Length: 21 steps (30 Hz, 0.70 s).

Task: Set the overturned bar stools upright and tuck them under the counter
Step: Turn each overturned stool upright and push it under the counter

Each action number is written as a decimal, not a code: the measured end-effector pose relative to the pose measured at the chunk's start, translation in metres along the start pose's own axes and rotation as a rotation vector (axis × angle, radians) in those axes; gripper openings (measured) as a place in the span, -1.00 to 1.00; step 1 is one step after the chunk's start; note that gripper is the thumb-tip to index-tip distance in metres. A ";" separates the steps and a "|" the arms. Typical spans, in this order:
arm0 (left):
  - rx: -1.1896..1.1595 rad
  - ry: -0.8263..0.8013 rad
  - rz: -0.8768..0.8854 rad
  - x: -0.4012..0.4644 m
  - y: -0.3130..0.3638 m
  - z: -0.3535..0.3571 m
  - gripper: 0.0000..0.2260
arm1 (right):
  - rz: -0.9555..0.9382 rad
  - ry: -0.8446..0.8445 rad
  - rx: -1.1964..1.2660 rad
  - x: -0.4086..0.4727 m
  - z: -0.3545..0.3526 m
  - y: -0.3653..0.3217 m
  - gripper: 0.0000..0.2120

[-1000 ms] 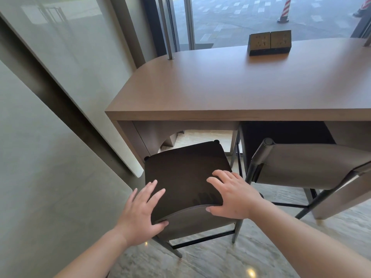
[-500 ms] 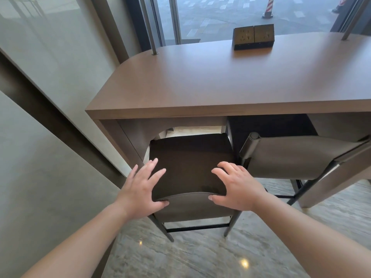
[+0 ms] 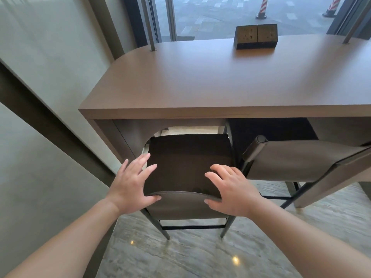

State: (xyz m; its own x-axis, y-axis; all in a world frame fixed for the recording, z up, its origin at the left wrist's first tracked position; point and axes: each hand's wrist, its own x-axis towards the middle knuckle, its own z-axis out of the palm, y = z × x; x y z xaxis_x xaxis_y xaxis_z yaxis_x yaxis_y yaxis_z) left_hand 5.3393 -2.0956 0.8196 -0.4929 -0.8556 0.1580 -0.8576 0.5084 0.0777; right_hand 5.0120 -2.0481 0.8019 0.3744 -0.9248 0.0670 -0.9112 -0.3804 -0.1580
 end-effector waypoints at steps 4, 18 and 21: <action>-0.023 0.047 -0.043 -0.005 -0.022 0.002 -0.19 | -0.038 0.030 -0.041 0.017 0.002 -0.017 -0.40; -0.002 0.065 0.115 0.023 -0.080 -0.006 -0.15 | 0.074 0.185 -0.109 0.055 0.014 -0.053 -0.43; 0.003 -0.017 0.166 0.026 -0.087 -0.007 -0.15 | 0.067 0.172 -0.119 0.057 0.018 -0.057 -0.45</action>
State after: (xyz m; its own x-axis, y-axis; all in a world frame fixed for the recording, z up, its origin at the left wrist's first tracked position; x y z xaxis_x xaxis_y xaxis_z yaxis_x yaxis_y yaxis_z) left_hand 5.4023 -2.1619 0.8241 -0.6303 -0.7614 0.1516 -0.7646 0.6427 0.0487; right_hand 5.0884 -2.0788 0.7974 0.2870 -0.9301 0.2294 -0.9507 -0.3059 -0.0507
